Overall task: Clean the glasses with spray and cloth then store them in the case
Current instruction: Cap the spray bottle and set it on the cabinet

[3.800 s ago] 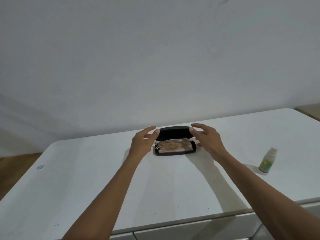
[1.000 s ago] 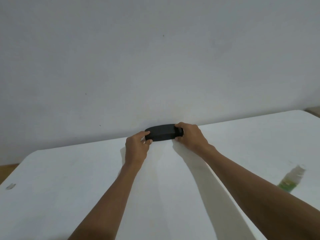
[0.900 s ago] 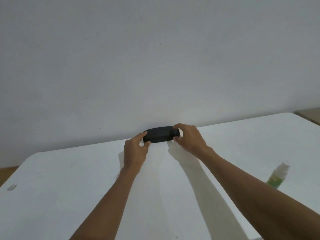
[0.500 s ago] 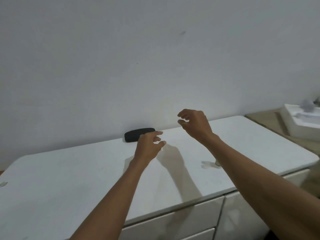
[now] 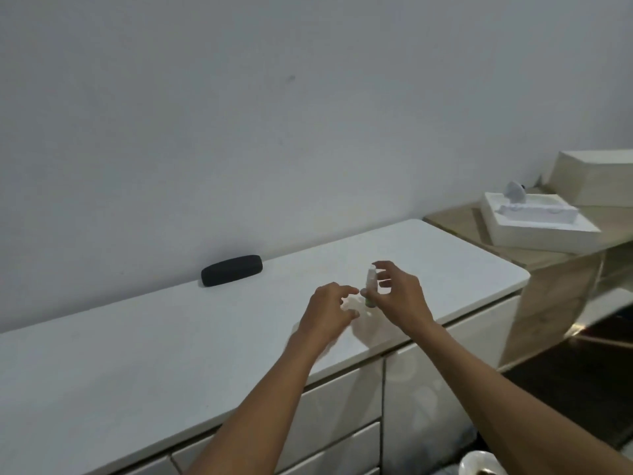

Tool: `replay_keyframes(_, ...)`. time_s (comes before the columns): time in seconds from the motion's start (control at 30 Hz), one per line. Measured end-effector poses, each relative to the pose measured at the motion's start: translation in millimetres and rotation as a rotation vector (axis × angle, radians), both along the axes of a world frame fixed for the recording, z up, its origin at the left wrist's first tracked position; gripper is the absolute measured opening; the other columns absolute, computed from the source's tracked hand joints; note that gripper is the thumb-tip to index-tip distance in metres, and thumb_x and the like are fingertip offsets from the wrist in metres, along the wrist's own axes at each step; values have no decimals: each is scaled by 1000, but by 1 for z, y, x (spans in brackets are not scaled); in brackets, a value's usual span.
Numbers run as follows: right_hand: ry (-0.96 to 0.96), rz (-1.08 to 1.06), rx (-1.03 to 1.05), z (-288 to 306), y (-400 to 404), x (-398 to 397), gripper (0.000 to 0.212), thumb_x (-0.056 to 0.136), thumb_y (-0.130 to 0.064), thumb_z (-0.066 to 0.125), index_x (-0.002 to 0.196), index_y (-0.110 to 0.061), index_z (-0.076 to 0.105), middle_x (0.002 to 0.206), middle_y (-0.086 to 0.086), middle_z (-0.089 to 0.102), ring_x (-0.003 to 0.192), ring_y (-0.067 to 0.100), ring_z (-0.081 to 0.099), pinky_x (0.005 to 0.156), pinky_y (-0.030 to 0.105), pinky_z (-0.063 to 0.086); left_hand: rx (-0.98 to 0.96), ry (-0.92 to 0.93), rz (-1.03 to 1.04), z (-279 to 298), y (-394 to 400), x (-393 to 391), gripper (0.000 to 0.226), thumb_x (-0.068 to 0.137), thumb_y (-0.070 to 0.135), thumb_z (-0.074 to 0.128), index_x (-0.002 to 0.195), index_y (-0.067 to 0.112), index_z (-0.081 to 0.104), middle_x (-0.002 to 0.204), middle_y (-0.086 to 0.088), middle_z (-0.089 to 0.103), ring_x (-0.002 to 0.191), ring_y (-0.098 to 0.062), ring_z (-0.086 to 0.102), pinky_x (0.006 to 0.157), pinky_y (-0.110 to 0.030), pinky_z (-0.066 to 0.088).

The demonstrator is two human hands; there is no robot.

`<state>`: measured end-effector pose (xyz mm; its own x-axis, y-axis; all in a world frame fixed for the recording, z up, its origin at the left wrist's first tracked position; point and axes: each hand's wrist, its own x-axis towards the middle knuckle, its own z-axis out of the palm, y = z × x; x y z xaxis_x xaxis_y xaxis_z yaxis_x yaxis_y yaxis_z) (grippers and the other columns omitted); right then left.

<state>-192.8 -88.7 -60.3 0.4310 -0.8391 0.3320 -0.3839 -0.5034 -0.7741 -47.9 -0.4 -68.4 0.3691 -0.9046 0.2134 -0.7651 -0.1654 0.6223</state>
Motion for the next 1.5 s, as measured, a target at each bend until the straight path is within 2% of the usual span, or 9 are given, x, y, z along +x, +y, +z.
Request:
replay_keyframes(0.17, -74, -7, 35, -21, 1, 0, 32, 90, -20, 75, 121, -18, 65, 93, -6, 72, 75, -6, 68, 75, 23, 58, 19, -45, 35, -15, -8, -6, 35, 87, 16, 72, 122, 20, 73, 117, -2, 69, 97, -15, 63, 80, -23, 43)
replay_keyframes(0.23, -86, -22, 42, -24, 0, 2, 25, 92, -20, 72, 117, -18, 67, 90, -8, 71, 72, -10, 65, 75, 25, 59, 2, -78, 36, -18, -9, -6, 30, 89, 13, 70, 119, 19, 74, 112, -3, 70, 98, -18, 65, 79, -23, 43)
replay_keyframes(0.37, -109, -17, 63, -28, -1, 4, 21, 93, -19, 70, 114, -20, 68, 89, -8, 71, 74, -6, 68, 77, 30, 60, -41, -49, 48, -19, -12, -3, 25, 89, 6, 70, 109, 17, 77, 97, -3, 73, 81, -15, 66, 73, -23, 50)
replay_keyframes(0.47, -111, -18, 70, -30, -3, 5, 21, 93, -17, 69, 115, -20, 68, 89, -9, 70, 73, -6, 67, 74, 26, 58, -180, 160, 101, -12, -16, 2, 25, 85, 2, 76, 105, 16, 78, 92, -1, 75, 82, -14, 72, 80, -35, 62)
replay_keyframes(0.63, -108, -16, 88, -31, -7, 6, 23, 95, -19, 68, 118, -22, 67, 98, -6, 72, 77, 0, 68, 68, 16, 51, -402, 372, 101, 25, -26, 0, 20, 82, 5, 82, 100, 11, 75, 86, -1, 75, 79, -5, 72, 77, -17, 58)
replay_keyframes(0.87, -108, -15, 104, -32, -9, 6, 22, 95, -20, 67, 117, -23, 68, 101, -5, 73, 81, 6, 71, 67, 15, 49, -425, 371, 41, 37, -36, -12, 18, 82, 5, 81, 99, 11, 79, 90, 2, 77, 81, -3, 73, 77, -10, 53)
replay_keyframes(1.0, -107, -6, 89, -31, -9, 6, 16, 95, -22, 67, 110, -27, 68, 89, -11, 70, 72, -8, 66, 71, 20, 54, -471, 407, 48, 35, -37, -14, 19, 82, 4, 82, 99, 12, 79, 88, 6, 77, 80, 2, 73, 79, -12, 55)
replay_keyframes(1.1, -108, -7, 88, -32, -9, 6, 18, 94, -19, 67, 110, -27, 68, 90, -12, 71, 69, -12, 66, 69, 15, 51, -452, 412, 35, 35, -39, -14, 21, 82, 3, 81, 101, 10, 79, 89, 3, 78, 81, 1, 73, 77, -10, 54)
replay_keyframes(1.5, -123, 13, 65, -34, -11, 5, 25, 94, -16, 66, 117, -25, 70, 94, -6, 75, 79, 0, 70, 73, 16, 50, -375, 366, -3, 22, -46, -12, 21, 83, 1, 79, 100, 12, 80, 90, 6, 77, 85, -5, 75, 82, -14, 56)
